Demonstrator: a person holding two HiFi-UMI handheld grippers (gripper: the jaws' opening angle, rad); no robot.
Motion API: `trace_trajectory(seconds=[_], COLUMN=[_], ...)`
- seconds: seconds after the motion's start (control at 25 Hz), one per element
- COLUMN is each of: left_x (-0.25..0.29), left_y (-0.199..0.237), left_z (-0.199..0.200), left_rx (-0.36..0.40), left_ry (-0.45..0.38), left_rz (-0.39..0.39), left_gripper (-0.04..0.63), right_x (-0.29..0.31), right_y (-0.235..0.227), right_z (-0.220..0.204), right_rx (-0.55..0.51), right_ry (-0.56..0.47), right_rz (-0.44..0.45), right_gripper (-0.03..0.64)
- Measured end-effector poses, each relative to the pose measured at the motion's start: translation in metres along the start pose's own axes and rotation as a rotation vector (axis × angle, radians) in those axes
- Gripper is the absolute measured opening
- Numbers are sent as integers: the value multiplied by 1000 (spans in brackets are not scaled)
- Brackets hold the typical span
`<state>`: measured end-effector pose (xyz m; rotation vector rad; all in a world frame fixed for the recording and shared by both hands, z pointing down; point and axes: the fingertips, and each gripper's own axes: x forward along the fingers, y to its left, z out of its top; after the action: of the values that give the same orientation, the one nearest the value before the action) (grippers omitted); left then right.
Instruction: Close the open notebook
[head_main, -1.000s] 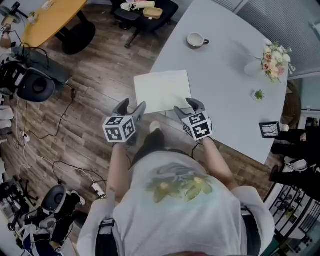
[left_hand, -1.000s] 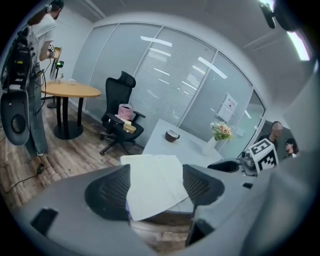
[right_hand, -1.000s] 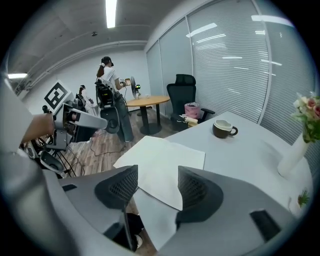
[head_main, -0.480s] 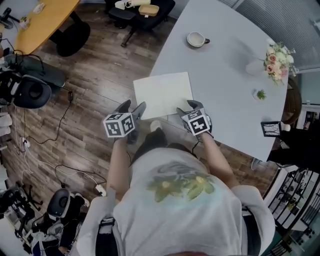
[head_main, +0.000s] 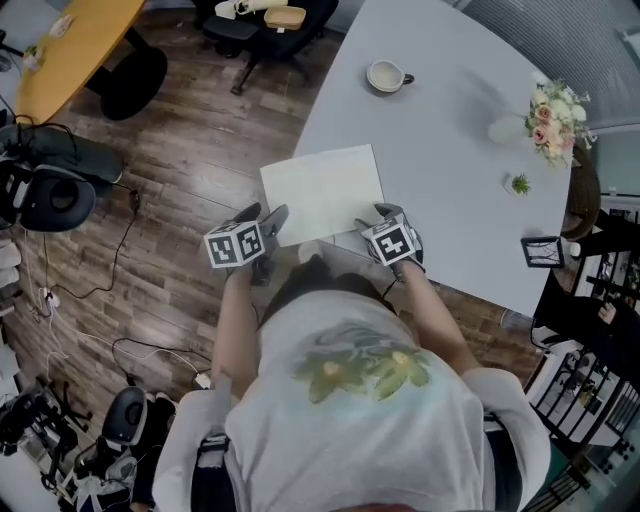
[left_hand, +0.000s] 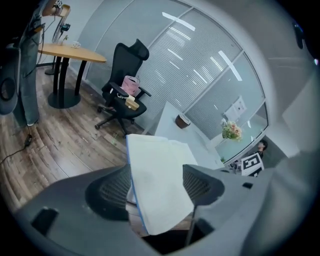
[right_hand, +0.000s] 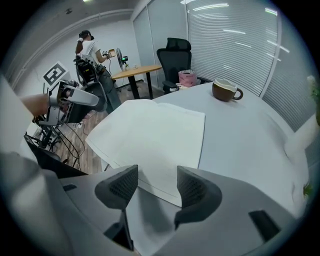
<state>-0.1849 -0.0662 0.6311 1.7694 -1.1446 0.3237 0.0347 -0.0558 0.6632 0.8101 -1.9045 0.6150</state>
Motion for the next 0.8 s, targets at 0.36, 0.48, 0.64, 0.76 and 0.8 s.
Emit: trace_trajectory(seconds=[0.36,0.48,0.64,0.76,0.8], left_x=[19,26,30,35,35], left_y=[11,13,19,22,22], left_z=[-10,-18,-19,-19,-18], left_rx=[-82,-129,-211,-252,-263], left_ry=[56,81,68,64,56], left_rz=[-59,-96,-128,-154,-162], left_gripper=[311,310,310,308,308], right_x=[7,5,7,7,8], right_y=[-1,-4,-6,-6,-7], right_z=[-6,-8,-10,-10,-8], right_rx=[3,1,4,18,14], right_ry=[52,76,102,141,147], right_rz=[6,-7,-8,0,-2], right_gripper=[255,255,255,255,255])
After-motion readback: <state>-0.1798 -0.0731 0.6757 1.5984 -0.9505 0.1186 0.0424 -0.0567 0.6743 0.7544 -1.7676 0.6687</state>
